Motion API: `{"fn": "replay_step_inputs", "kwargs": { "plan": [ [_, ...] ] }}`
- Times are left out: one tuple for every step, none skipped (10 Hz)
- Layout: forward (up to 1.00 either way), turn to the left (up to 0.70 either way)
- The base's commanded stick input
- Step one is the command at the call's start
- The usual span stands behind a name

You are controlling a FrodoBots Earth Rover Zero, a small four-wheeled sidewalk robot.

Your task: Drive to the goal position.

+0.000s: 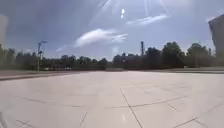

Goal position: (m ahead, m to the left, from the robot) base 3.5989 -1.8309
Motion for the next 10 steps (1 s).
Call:
{"fn": "replay_step_inputs", "kwargs": {
  "plan": [
    [0.70,-0.04],
    [0.70,-0.04],
    [0.70,-0.04],
    [0.70,-0.04],
    [0.70,-0.04],
    [0.70,-0.04],
    [0.70,-0.04],
    [0.70,-0.04],
    [0.70,-0.04],
    [0.70,-0.04]
  ]
}}
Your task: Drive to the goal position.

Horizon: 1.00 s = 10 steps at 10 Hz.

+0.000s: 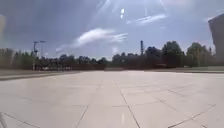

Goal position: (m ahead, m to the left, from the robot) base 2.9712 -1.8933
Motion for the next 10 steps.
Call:
{"fn": "replay_step_inputs", "kwargs": {
  "plan": [
    [0.70,-0.04],
    [0.70,-0.04],
    [0.70,-0.04],
    [0.70,-0.04],
    [0.70,-0.04],
    [0.70,-0.04],
    [0.70,-0.04],
    [0.70,-0.04],
    [0.70,-0.04],
    [0.70,-0.04]
  ]
}}
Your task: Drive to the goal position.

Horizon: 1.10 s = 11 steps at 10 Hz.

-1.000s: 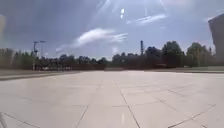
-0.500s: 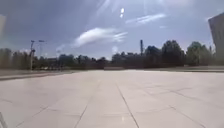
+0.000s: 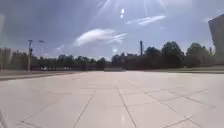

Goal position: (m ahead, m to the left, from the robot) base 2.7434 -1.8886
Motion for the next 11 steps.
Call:
{"fn": "replay_step_inputs", "kwargs": {
  "plan": [
    [0.70,-0.04],
    [0.70,-0.04],
    [0.70,-0.04],
    [0.70,-0.04],
    [0.70,-0.04],
    [0.70,-0.04],
    [0.70,-0.04],
    [0.70,-0.04],
    [0.70,-0.04],
    [0.70,-0.04],
    [0.70,-0.04]
  ]
}}
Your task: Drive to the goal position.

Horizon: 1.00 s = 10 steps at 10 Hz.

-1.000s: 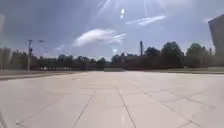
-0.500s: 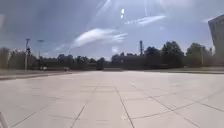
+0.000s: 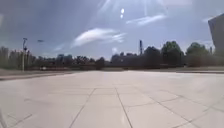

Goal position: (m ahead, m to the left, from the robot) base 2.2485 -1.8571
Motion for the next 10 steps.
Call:
{"fn": "replay_step_inputs", "kwargs": {
  "plan": [
    [0.70,-0.04],
    [0.70,-0.04],
    [0.70,-0.04],
    [0.70,-0.04],
    [0.70,-0.04],
    [0.70,-0.04],
    [0.70,-0.04],
    [0.70,-0.04],
    [0.70,-0.04],
    [0.70,-0.04]
  ]
}}
